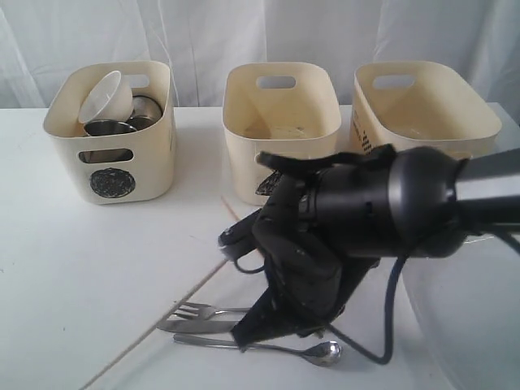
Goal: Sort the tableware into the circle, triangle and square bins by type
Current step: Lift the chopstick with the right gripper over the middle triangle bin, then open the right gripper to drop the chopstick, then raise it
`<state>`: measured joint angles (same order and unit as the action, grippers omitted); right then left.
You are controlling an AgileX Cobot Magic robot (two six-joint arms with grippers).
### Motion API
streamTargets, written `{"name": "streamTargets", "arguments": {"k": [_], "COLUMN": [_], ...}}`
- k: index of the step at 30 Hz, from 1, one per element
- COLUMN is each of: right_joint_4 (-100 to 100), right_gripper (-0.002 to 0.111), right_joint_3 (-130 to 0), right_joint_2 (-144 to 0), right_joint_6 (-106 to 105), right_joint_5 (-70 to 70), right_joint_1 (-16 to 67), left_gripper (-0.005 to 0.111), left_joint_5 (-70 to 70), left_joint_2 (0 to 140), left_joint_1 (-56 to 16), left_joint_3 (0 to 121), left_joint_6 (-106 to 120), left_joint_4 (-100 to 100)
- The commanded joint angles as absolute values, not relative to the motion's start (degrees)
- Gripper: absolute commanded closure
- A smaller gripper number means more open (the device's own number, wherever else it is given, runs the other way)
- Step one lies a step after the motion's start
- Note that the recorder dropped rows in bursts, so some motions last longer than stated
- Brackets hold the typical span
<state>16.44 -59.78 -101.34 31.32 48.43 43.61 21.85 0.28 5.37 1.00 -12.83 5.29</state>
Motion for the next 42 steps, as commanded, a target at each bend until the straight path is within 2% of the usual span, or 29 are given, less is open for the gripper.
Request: {"name": "streamTargets", "arguments": {"k": [1,11,16,19,23,27,33,42], "right_joint_4": [19.8,25.3,39.2,49.7,63.2,63.9,63.9,64.5], "right_gripper": [0.108,0.108,0.108,0.108,0.108,0.108,0.108,0.108], "right_joint_3": [-60.1,-65.0,-71.1,-74.0,-77.9,-79.8,-81.3,-84.9], "right_joint_2": [-97.6,-83.9,-82.5,-85.0,-92.0,-98.3,-106.0,-113.4], "right_joint_6": [32.5,33.7,38.9,44.9,61.5,72.7,74.2,71.7], "right_joint_5": [52.6,50.3,38.7,28.3,22.7,18.2,-1.2,6.0], "right_joint_1": [40.8,40.9,39.5,36.4,30.2,24.4,20.7,20.3], "left_gripper": [0.107,0.107,0.107,0.107,0.107,0.107,0.107,0.107], "left_joint_5": [25.0,25.0,25.0,25.0,25.0,25.0,25.0,25.0], "left_joint_2": [0.0,0.0,0.0,0.0,0.0,0.0,0.0,0.0], "left_joint_1": [5.6,5.6,5.6,5.6,5.6,5.6,5.6,5.6], "left_joint_3": [0.5,0.5,0.5,0.5,0.5,0.5,0.5,0.5], "left_joint_6": [-13.1,-13.1,-13.1,-13.1,-13.1,-13.1,-13.1,-13.1], "left_joint_4": [5.7,5.7,5.7,5.7,5.7,5.7,5.7,5.7]}}
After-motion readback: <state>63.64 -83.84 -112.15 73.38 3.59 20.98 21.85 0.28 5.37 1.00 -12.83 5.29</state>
